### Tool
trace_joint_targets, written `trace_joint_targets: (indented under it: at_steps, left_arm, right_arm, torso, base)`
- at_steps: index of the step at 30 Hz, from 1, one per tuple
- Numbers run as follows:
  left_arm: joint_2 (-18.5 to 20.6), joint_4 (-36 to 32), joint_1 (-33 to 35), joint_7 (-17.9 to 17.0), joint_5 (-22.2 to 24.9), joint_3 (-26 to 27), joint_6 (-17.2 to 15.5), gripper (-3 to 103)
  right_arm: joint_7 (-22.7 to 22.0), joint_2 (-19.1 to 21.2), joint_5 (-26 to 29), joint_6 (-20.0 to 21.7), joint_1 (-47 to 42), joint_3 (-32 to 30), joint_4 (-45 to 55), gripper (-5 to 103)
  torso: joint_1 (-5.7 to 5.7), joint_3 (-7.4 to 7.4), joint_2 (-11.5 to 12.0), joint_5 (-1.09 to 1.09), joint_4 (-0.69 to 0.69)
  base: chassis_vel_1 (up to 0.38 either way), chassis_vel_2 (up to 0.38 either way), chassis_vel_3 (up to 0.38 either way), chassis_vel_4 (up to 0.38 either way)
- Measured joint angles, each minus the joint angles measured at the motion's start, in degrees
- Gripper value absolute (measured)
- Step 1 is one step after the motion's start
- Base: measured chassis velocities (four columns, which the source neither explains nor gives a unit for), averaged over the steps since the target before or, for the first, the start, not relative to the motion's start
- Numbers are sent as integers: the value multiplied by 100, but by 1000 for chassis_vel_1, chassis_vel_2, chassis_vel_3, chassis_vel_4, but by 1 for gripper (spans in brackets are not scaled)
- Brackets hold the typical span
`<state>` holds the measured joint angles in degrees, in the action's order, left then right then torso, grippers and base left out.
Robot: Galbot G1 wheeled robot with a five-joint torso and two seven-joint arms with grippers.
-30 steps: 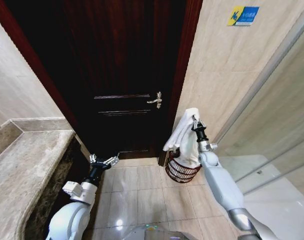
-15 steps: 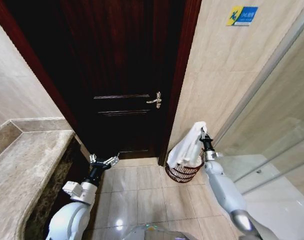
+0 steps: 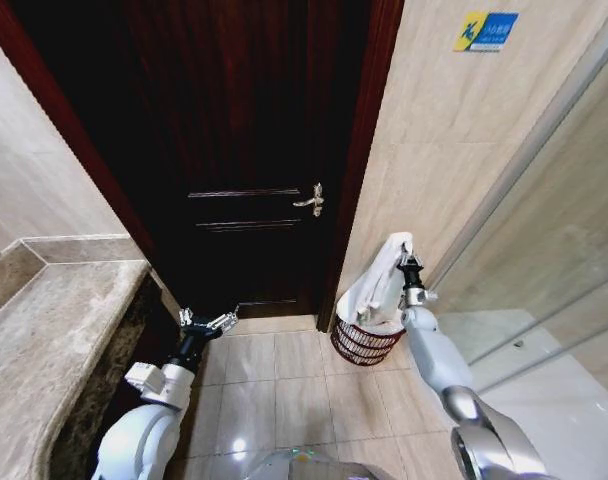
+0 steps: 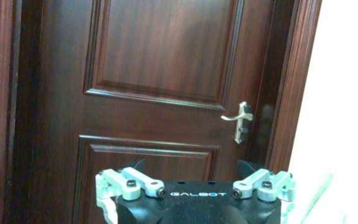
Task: Discard the used towel into the hamper.
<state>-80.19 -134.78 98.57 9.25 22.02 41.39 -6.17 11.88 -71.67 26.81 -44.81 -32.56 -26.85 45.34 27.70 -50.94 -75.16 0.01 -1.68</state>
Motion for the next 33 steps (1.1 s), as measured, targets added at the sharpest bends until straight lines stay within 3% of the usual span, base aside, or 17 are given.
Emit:
trace_joint_targets:
  at_steps: [5,12,20,26,33]
  left_arm:
    - [0,0,0,0,0,0,0,99]
    - [0,0,0,0,0,0,0,99]
    - [0,0,0,0,0,0,0,99]
    - [0,0,-1,0,0,0,0,99]
    - [0,0,0,0,0,0,0,99]
  right_arm:
    - [-11,285,117,69,-140,-164,-9,4]
    - [50,317,180,83,-354,-289,26,4]
    - [123,69,194,84,-486,-109,-41,4]
    - [-63,-450,293,337,-946,151,272,4]
    - [-201,-432,589,380,-971,166,-212,4]
  torso:
    - [0,1,0,-1,5]
    - [-1,1,0,-1,1]
    - [-1,1,0,-3,1]
    - [0,1,0,1,-1]
    - [0,0,0,-2,3]
  base:
    - [0,0,0,0]
    - [0,0,0,0]
    - [0,0,0,0]
    - [0,0,0,0]
    - [0,0,0,0]
